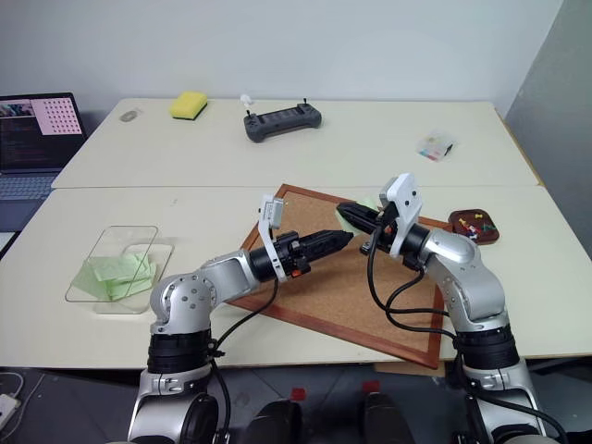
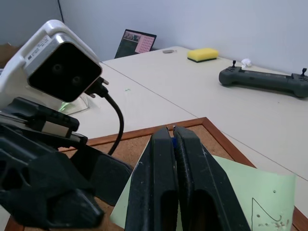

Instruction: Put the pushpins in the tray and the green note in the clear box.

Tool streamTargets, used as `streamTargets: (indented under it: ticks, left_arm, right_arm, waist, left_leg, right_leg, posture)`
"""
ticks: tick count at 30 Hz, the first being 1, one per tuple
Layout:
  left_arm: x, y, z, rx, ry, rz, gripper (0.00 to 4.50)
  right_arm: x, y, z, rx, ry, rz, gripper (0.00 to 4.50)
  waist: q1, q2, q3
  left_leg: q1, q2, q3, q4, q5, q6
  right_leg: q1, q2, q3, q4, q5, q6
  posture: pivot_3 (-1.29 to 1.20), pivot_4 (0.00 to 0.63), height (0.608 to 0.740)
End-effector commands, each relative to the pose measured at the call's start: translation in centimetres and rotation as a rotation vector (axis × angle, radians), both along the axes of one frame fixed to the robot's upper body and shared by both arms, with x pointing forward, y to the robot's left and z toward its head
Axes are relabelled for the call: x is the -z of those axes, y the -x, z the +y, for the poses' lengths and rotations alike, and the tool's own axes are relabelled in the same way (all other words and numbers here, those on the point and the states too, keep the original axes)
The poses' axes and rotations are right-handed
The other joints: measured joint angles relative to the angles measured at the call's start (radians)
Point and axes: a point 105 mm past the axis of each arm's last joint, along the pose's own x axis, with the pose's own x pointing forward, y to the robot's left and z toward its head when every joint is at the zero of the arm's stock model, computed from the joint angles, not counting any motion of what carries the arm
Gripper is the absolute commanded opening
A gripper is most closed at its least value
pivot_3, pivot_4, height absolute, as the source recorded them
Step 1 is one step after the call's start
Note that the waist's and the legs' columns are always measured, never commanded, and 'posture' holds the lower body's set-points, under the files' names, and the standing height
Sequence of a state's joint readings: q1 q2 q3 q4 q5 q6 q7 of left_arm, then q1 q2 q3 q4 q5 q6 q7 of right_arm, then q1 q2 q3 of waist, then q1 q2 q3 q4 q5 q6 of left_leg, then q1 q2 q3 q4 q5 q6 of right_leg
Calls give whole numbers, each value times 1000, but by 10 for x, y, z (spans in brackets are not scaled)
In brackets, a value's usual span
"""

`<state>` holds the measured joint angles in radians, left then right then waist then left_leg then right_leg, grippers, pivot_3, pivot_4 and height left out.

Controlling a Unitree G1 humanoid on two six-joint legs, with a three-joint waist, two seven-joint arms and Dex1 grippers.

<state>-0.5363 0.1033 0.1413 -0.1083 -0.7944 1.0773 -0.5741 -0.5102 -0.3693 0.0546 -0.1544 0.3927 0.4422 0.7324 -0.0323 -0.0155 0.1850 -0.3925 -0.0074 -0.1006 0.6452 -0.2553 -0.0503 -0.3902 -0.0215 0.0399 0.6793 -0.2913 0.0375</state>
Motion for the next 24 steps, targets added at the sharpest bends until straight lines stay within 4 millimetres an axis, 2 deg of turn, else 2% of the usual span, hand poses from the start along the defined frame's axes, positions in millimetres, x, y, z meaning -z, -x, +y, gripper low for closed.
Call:
streamTargets:
  ticks: [1,2,5,18,24]
  left_arm:
    - [-12,1,-4,14,32,-36,3115]
    - [-12,1,-4,13,35,-36,3115]
    - [-12,-1,-3,2,32,-41,2670]
    - [-10,0,-5,11,14,-55,91]
    - [-9,0,-4,-13,41,-26,35]
  right_arm:
    - [-13,7,4,-10,-19,-65,0]
    - [-13,7,5,-13,-20,-66,0]
    - [-13,8,7,-21,-21,-65,0]
    - [-17,15,15,-61,-35,-66,0]
    - [-17,18,15,-66,-33,-66,0]
  waist:
    - [0,0,0]
    - [1,0,0]
    - [1,0,0]
    - [1,0,0]
    - [1,0,0]
  left_leg:
    - [0,0,0,0,0,0]
    - [0,0,0,0,0,0]
    - [0,0,0,0,0,0]
    - [0,0,1,0,0,0]
    - [0,0,1,0,0,0]
  right_leg:
    - [0,0,0,0,0,0]
    - [0,0,0,0,0,0]
    - [0,0,0,0,0,0]
    - [0,0,0,0,0,0]
    - [0,0,0,0,0,0]
  posture:
    - [0,150,740]
    - [0,150,740]
    - [0,150,740]
    - [0,150,740]
    - [0,150,740]
